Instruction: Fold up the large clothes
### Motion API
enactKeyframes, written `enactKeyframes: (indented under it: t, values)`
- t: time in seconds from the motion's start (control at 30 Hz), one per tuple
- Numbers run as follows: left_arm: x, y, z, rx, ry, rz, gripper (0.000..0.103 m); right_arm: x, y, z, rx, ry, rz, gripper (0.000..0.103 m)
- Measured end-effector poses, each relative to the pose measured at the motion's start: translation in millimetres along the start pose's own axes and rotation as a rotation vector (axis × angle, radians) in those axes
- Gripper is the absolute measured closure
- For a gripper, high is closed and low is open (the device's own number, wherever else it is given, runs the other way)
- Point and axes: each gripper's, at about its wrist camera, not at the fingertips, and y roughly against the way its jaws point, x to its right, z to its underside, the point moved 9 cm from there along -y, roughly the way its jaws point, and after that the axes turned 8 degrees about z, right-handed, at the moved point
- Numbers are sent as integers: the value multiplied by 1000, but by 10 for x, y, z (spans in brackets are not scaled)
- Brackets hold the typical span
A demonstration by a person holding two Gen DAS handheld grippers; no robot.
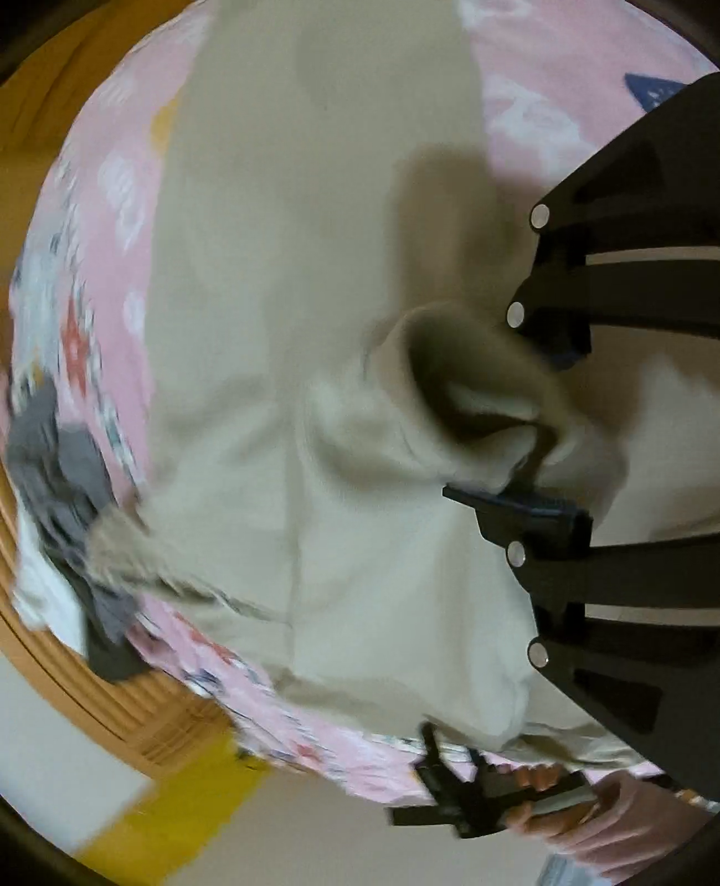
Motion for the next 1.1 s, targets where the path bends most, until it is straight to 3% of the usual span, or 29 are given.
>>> enactKeyframes:
  t: [0.13,0.27,0.37,0.43,0.57,0.6,0.63,0.67,0.7,0.87,0.93,1.0,1.1]
  values:
    - [170,105,156,31,-3,5,10,465,34,99,15,-59,56,75]
    - [510,289,340,78,11,23,10,582,292,125,132,-56,112,75]
    - [779,316,495,67,11,32,10,517,346,202,117,-99,3,69]
    - [940,298,613,53,-3,28,10,462,301,259,80,-132,-69,58]
    - [1103,367,694,91,-43,-17,10,318,195,306,46,-152,-122,57]
    - [1108,429,699,117,-42,-30,10,288,180,311,39,-157,-135,60]
    - [1091,496,699,144,-34,-52,10,284,187,315,39,-156,-145,68]
    - [1065,524,684,159,-28,-78,10,279,201,327,38,-143,-142,87]
    - [1021,540,660,168,-29,-124,10,293,224,339,37,-124,-122,94]
    - [461,481,366,173,-122,-509,10,392,481,336,90,-91,-122,95]
    - [202,403,268,120,-152,-615,10,516,537,334,112,-99,-98,101]
    - [73,295,206,45,-181,-583,10,710,479,328,108,-137,-122,101]
    - [64,300,121,-6,-214,-567,9,1039,382,362,66,-215,-122,101]
